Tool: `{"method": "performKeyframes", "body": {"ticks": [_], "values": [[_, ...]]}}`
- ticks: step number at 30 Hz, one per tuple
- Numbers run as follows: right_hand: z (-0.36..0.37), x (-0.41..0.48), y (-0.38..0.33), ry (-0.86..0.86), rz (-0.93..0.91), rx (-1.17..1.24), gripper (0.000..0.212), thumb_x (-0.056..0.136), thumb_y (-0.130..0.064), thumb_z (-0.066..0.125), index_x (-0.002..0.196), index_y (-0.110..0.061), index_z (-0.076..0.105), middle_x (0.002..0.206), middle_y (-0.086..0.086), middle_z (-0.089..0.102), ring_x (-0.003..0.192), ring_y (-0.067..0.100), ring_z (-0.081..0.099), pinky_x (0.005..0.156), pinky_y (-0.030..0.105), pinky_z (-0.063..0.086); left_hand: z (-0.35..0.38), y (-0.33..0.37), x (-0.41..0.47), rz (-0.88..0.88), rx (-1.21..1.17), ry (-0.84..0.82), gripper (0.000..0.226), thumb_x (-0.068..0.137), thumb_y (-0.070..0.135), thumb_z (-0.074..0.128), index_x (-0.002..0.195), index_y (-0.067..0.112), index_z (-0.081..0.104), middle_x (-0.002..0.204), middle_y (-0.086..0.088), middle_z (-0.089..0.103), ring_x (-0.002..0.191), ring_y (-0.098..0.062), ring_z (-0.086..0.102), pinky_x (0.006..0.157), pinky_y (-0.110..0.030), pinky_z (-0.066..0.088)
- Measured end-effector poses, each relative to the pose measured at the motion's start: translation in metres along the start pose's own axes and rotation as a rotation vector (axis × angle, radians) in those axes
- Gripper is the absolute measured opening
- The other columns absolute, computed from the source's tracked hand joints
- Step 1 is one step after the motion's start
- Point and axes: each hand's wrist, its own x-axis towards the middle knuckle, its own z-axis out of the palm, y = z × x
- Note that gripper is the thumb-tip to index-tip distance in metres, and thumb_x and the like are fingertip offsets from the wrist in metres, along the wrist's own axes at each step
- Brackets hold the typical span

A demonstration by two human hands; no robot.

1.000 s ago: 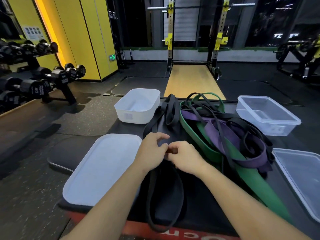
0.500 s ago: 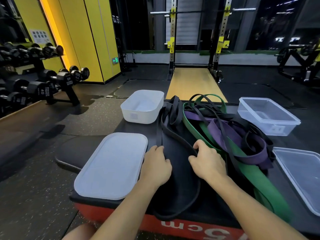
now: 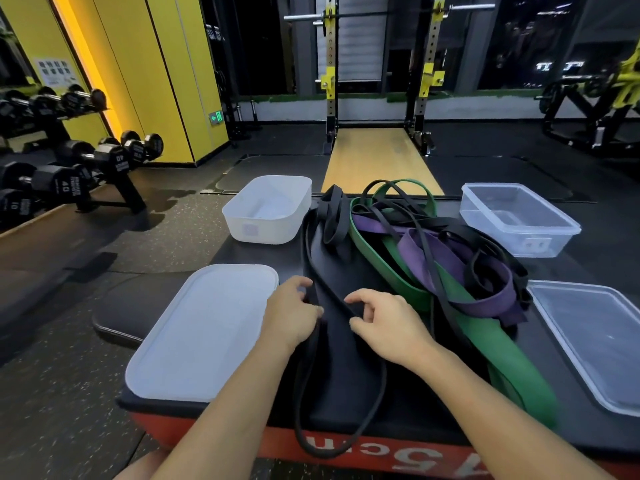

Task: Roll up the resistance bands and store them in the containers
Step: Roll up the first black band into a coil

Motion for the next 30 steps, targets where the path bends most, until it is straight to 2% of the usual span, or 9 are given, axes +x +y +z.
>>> {"method": "performKeyframes", "body": {"ticks": [3,8,11,14,19,22,24,27,30], "values": [[0.0,-0.002,0.006,-0.03,-0.078,0.005,0.035,0.092,-0.044,0.069,0.126,-0.041,0.068,0.076,-0.014,0.064,0.08,0.004,0.061,0.083,0.034,0.054,0.003,-0.001,0.002,0.021,0.011,-0.048,0.05,0.082,0.014,0.078,0.123,0.034,0.056,0.099,0.0,0.073,0.091,-0.019,0.071,0.089,-0.041,0.058],[-0.001,-0.004,0.008,-0.097,-0.194,-0.071,0.038,0.098,-0.045,0.06,0.135,-0.043,0.06,0.093,-0.016,0.059,0.087,0.004,0.055,0.088,0.035,0.051,0.011,0.01,0.003,0.117,0.149,0.05,0.038,0.078,0.008,0.072,0.106,0.027,0.054,0.085,0.0,0.067,0.081,-0.017,0.064,0.068,-0.032,0.05],[0.0,-0.004,0.009,-0.066,-0.175,-0.016,0.039,0.094,-0.043,0.064,0.133,-0.039,0.063,0.09,-0.017,0.063,0.079,-0.002,0.055,0.087,0.036,0.053,0.017,0.018,0.01,0.095,0.082,0.05,0.035,0.079,0.005,0.071,0.104,0.024,0.056,0.09,0.001,0.065,0.078,-0.017,0.063,0.065,-0.03,0.046],[0.002,-0.002,0.008,-0.011,-0.115,0.042,0.039,0.093,-0.041,0.067,0.132,-0.039,0.064,0.085,-0.019,0.065,0.074,-0.005,0.054,0.085,0.034,0.053,0.024,0.018,0.014,0.064,-0.098,0.03,0.028,0.083,0.001,0.068,0.104,0.02,0.067,0.096,-0.001,0.069,0.061,-0.015,0.063,0.065,-0.028,0.053],[0.005,0.002,0.0,0.017,-0.091,0.01,0.036,0.096,-0.037,0.062,0.132,-0.043,0.063,0.091,-0.017,0.06,0.092,0.007,0.059,0.085,0.034,0.051,0.027,0.007,0.014,0.058,-0.209,0.041,0.021,0.093,0.0,0.061,0.104,0.011,0.074,0.089,-0.006,0.075,0.051,-0.005,0.062,0.064,-0.024,0.058],[0.007,-0.001,-0.004,0.032,-0.1,-0.075,0.039,0.096,-0.032,0.057,0.133,-0.041,0.063,0.089,-0.015,0.051,0.098,0.016,0.061,0.082,0.035,0.05,0.022,0.007,0.016,0.018,-0.167,0.032,0.015,0.092,0.008,0.067,0.104,0.012,0.075,0.082,-0.002,0.073,0.053,-0.008,0.061,0.058,-0.023,0.054],[0.006,-0.003,-0.002,0.073,-0.057,-0.082,0.034,0.093,-0.029,0.057,0.124,-0.034,0.069,0.085,-0.012,0.05,0.091,0.018,0.06,0.078,0.035,0.051,0.02,0.007,0.017,0.042,-0.065,0.038,0.01,0.092,0.026,0.073,0.095,0.019,0.077,0.072,0.006,0.071,0.058,-0.01,0.062,0.065,-0.029,0.057],[0.004,-0.006,-0.002,0.077,-0.006,-0.111,0.02,0.088,-0.028,0.058,0.102,-0.022,0.072,0.082,-0.006,0.053,0.081,0.019,0.057,0.071,0.035,0.05,0.021,0.008,0.012,0.095,0.05,0.039,0.028,0.089,0.054,0.07,0.086,0.027,0.077,0.073,0.014,0.072,0.074,-0.005,0.067,0.079,-0.032,0.057],[0.004,-0.005,-0.007,0.004,-0.044,-0.086,0.009,0.085,-0.03,0.058,0.078,-0.026,0.062,0.076,-0.005,0.051,0.074,0.017,0.055,0.066,0.035,0.046,0.025,0.011,0.01,0.103,0.136,0.033,0.032,0.083,0.056,0.076,0.088,0.025,0.07,0.083,0.011,0.072,0.081,-0.008,0.068,0.075,-0.031,0.054]]}}
